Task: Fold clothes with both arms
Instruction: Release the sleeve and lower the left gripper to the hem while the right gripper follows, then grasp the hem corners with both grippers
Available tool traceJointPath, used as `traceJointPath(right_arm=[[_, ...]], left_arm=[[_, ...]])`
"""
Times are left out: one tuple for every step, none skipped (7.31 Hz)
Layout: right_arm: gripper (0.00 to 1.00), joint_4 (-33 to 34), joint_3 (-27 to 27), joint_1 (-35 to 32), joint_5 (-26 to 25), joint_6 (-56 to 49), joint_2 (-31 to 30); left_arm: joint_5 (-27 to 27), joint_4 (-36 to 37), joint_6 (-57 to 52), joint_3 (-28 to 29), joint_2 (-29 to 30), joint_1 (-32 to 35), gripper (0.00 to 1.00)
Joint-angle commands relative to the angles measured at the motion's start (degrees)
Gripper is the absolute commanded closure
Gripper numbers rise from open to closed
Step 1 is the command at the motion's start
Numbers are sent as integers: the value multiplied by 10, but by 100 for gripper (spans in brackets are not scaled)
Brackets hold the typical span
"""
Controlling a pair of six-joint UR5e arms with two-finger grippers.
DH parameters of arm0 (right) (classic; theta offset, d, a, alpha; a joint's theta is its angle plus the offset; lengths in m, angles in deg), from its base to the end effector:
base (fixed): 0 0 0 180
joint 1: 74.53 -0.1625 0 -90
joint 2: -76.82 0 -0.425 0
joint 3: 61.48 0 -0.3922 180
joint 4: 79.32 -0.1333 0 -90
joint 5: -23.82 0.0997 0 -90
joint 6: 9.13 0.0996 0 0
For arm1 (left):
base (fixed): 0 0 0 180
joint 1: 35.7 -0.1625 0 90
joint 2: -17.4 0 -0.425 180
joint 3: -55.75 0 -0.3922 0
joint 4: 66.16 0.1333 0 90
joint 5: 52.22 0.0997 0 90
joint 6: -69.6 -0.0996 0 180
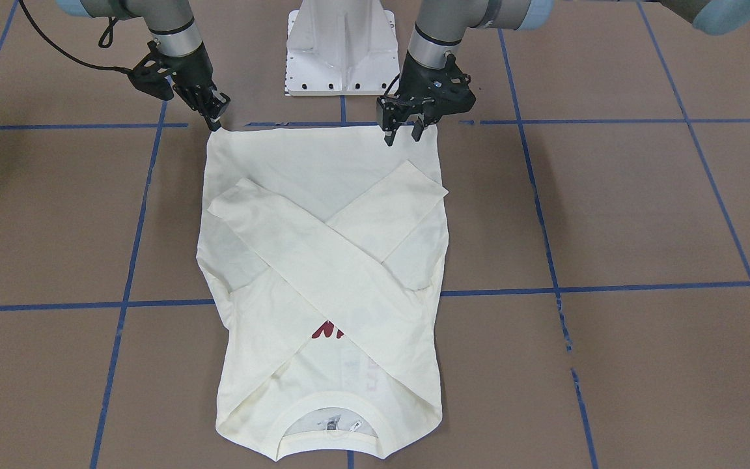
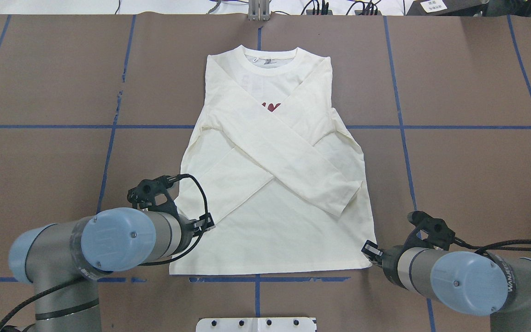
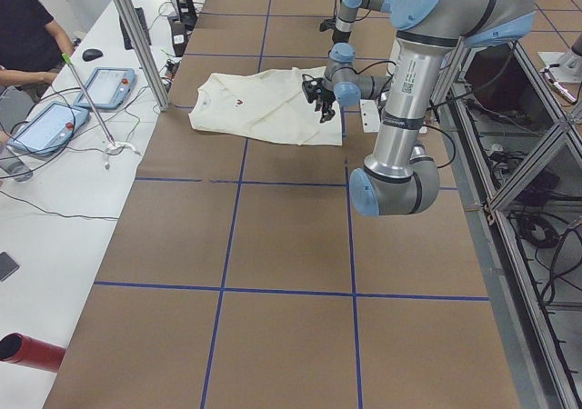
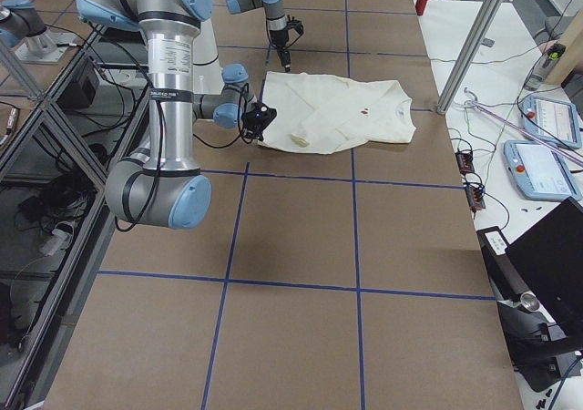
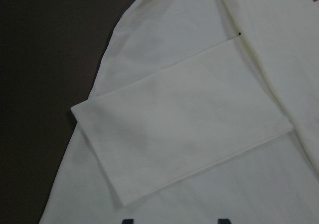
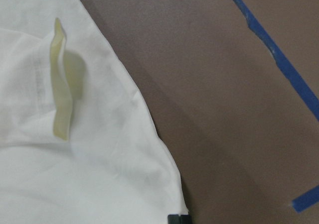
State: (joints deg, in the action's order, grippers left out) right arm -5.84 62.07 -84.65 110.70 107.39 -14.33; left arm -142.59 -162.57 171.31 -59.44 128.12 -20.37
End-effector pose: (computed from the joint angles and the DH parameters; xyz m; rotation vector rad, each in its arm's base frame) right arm -0.4315 -0.2179 0.3675 -0.0724 -0.8672 0.6227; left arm 0.5079 -0.2768 0.2603 0.0230 0.9208 -0.4355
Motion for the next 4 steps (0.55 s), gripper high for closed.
traceJointPath(right_arm=[[100,0,-1,0,1,-1,-1],[100,0,-1,0,1,-1,0],[100,0,-1,1,1,-1,0],[100,0,-1,1,1,-1,-1]], left_arm=[[14,7,9,-2,-39,-20,38],[11,7,8,-1,-54,-32,38],[10,7,9,2,-54,-40,39],[9,7,10,5,-57,-52,39]])
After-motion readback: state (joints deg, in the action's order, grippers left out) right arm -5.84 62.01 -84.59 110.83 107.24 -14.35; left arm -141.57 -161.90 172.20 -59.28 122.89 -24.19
